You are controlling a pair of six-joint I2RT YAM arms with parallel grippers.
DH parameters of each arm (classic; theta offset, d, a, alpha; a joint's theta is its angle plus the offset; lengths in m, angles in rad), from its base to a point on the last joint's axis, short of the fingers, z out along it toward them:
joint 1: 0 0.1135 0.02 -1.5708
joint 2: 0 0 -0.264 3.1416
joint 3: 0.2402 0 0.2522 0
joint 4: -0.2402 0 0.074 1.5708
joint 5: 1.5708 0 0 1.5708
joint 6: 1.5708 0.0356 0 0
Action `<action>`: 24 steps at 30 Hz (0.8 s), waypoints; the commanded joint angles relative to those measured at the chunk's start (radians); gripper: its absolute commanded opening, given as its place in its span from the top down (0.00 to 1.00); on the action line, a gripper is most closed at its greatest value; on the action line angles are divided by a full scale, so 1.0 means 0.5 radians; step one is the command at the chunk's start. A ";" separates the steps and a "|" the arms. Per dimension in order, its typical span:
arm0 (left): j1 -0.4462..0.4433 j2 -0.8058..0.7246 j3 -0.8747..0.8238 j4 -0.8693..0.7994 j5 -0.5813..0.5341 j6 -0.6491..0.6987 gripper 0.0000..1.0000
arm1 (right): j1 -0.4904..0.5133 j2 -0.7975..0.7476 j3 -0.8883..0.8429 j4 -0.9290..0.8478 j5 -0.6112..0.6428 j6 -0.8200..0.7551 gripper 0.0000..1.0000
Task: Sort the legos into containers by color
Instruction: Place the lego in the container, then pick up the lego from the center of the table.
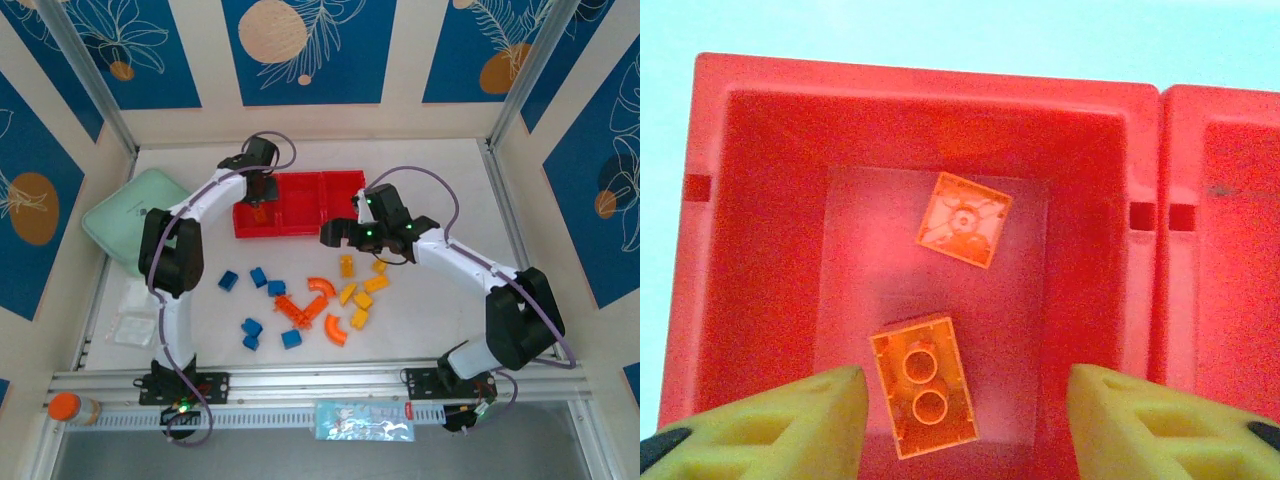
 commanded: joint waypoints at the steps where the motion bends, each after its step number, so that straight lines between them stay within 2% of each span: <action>1: 0.003 -0.211 -0.125 0.009 0.171 0.015 0.44 | -0.024 -0.074 0.025 -0.094 -0.006 -0.058 0.01; 5: -0.029 -0.405 -0.346 0.059 0.324 -0.040 0.43 | -0.033 -0.112 -0.015 -0.157 -0.003 -0.094 0.01; 11: -0.168 -0.718 -0.710 0.102 0.407 -0.094 0.43 | -0.034 -0.164 -0.123 -0.202 -0.020 -0.095 0.01; 18: -0.474 -0.911 -0.928 0.078 0.356 -0.174 0.43 | -0.031 -0.269 -0.294 -0.149 -0.059 -0.056 0.01; 24: -0.751 -0.875 -0.981 0.083 0.347 -0.267 0.42 | -0.042 -0.344 -0.410 -0.200 -0.066 -0.073 0.01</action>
